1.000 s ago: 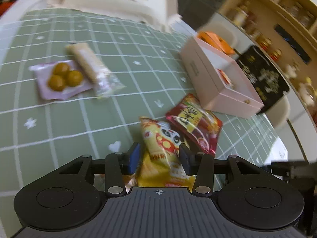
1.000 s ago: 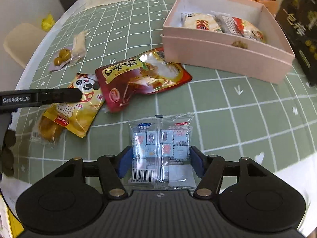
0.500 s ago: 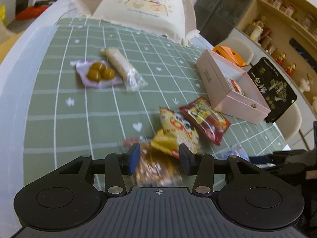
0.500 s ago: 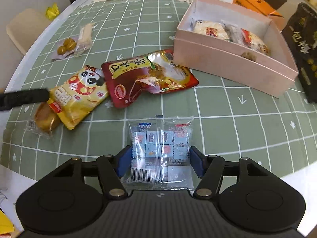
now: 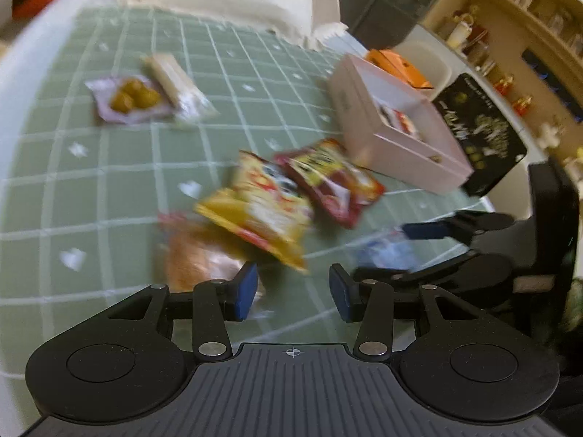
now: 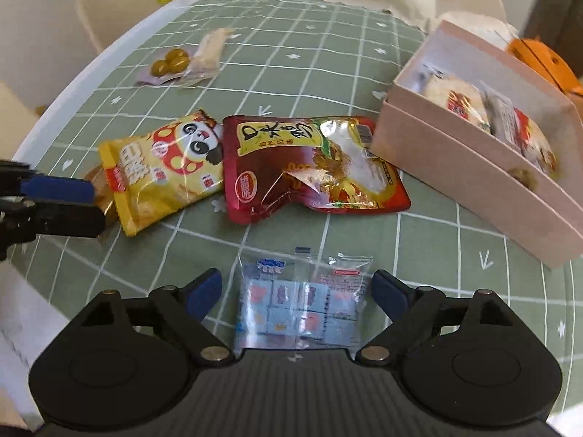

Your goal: Organize snacks

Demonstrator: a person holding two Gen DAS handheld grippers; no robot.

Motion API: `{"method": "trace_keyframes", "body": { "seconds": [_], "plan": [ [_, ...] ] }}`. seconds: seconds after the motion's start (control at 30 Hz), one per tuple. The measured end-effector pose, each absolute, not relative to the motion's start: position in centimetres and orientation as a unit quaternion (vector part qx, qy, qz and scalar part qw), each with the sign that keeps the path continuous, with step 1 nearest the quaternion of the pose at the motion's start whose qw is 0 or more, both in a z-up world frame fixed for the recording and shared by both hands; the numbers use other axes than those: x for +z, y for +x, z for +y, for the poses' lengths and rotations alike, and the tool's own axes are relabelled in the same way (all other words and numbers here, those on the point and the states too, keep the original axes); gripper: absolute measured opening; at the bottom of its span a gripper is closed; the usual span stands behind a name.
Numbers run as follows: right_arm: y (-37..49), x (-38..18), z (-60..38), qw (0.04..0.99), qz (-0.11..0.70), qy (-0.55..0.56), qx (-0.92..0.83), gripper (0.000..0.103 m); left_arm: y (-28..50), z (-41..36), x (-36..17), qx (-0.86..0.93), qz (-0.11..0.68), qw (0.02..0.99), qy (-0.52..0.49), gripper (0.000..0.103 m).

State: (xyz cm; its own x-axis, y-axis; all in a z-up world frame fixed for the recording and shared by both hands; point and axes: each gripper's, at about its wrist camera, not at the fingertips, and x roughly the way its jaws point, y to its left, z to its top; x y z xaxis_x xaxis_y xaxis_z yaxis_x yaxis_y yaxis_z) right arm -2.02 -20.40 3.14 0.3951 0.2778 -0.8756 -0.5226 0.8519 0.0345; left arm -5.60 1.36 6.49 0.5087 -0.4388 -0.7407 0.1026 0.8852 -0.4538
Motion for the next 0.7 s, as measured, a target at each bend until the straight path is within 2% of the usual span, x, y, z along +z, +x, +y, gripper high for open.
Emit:
{"method": "trace_keyframes", "body": {
  "seconds": [0.17,0.27,0.37,0.53,0.63,0.7],
  "plan": [
    [-2.6,2.6,-22.9,0.842,0.467,-0.117,0.243,0.092,-5.6,0.6,7.9,-0.057,0.453,0.880,-0.131,0.049],
    [-3.3,2.3,-24.5,0.859,0.454,-0.097,0.216,0.092,-5.3,0.5,7.3,-0.013,0.480,0.875,-0.066,0.048],
    [-4.3,2.1,-26.2,0.876,0.433,-0.084,0.193,0.092,-5.3,0.7,6.8,-0.006,0.491,0.868,-0.073,0.053],
    [-5.1,1.9,-26.9,0.884,0.431,-0.069,0.169,0.093,-3.4,-0.7,5.5,-0.004,0.515,0.856,-0.057,0.074],
    [-5.3,2.0,-26.5,0.881,0.435,-0.073,0.173,0.093,-3.0,-1.5,5.3,0.012,0.511,0.859,-0.036,0.072],
    [-5.5,1.9,-26.3,0.880,0.433,-0.076,0.179,0.093,-3.5,-1.1,5.6,0.014,0.497,0.865,-0.067,0.064]
  ]
}}
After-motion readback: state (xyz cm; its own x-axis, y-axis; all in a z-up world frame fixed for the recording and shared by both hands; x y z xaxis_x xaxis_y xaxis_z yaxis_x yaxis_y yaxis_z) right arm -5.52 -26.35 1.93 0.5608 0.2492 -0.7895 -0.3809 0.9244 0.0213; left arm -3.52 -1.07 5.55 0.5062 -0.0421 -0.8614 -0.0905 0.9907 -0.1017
